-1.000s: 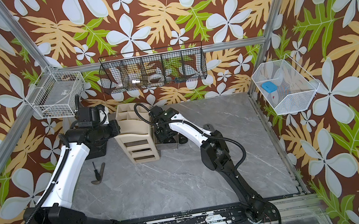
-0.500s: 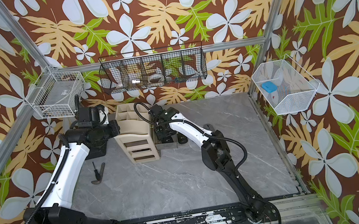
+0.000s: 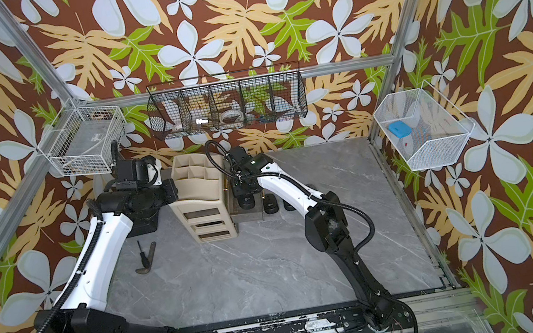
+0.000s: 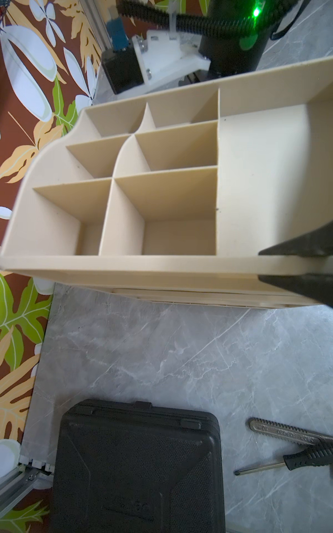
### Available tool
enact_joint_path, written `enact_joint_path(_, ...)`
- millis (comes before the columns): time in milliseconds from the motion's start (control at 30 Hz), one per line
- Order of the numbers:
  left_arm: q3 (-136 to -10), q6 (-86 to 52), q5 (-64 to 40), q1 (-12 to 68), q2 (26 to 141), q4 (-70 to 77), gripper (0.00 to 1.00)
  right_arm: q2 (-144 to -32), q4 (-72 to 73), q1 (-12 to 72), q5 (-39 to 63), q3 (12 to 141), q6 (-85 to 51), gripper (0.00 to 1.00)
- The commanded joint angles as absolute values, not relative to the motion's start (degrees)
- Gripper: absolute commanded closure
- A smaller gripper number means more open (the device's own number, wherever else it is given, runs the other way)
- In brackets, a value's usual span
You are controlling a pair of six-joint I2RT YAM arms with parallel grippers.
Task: Take the mice out of the drawer
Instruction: Pick up the mouse from the drawer, then place the mouse at the center of the board.
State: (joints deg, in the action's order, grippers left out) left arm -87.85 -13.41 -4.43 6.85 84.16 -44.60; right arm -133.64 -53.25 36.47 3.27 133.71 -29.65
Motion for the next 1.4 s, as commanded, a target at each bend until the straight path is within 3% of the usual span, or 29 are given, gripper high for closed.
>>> enact_joint_path(0, -87.06, -11.75, -2.42, 6.83, 84.52, -49.53, 1.00, -131.17, -49.82, 35.80, 4.98, 132.40, -32.21, 0.51)
enact_joint_path(367, -86.67, -8.98, -0.48, 6.73, 83.22, -51.17, 1.00, -121.13, -49.46, 31.66, 5.89, 127.33, -33.66, 0.50)
enact_joint_path(833, -87.36, -6.01, -0.01, 4.22, 82.68, -52.14, 1.00, -105.28, -39.92, 29.98, 1.00, 87.59, -35.06, 0.50)
enact_joint_path(1033, -91.51, -5.51, -0.26, 4.17, 84.80, -53.96, 1.00, -104.94, -29.64, 31.34, 2.14, 76.81, -40.31, 0.51)
enact_joint_path(1367, -93.13, -5.35, -1.05, 4.22, 85.76, -54.69, 1.00, -108.49, -24.00, 33.32, -1.02, 71.97, -44.50, 0.51)
